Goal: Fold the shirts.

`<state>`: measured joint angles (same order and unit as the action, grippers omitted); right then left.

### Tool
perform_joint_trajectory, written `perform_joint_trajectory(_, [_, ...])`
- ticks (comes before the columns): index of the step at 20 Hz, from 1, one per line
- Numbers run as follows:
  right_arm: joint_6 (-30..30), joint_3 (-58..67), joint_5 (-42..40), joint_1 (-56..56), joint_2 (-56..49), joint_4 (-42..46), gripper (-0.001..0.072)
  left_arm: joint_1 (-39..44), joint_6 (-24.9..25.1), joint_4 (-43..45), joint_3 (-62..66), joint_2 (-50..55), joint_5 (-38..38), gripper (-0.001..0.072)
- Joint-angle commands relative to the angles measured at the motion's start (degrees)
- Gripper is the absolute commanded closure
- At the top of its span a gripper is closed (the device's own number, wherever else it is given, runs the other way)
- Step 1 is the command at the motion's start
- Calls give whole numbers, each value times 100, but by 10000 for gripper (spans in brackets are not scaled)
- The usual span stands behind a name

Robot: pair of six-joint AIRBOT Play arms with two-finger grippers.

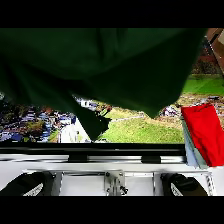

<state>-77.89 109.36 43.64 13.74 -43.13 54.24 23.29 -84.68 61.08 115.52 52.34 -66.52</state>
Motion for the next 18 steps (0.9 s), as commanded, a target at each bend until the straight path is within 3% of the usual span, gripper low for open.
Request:
perform_joint_trajectory(1, [-256, 151, 695, -4, -223, 752, 651, -7, -140, 1279, -302, -28, -879, 670])
perform_joint_trajectory(4, [-549, 144, 2312, -4, -887, 1624, 651, -7, -210, 1786, -892, 197, -1613, 670])
perform_joint_trajectory(7, [-595, 144, 3644, -4, -2000, 2319, 650, -7, -190, 1810, -2146, 363, -1624, 670])
perform_joint_trajectory(12, [-1040, 144, 3281, -4, -4258, 1993, 650, -7, -201, 1801, -4376, 1049, -494, 669])
perform_joint_trajectory(18, [-1617, 144, 3440, 42, -6299, 214, 650, -7, -627, 1648, -4736, 2468, 37, 669])
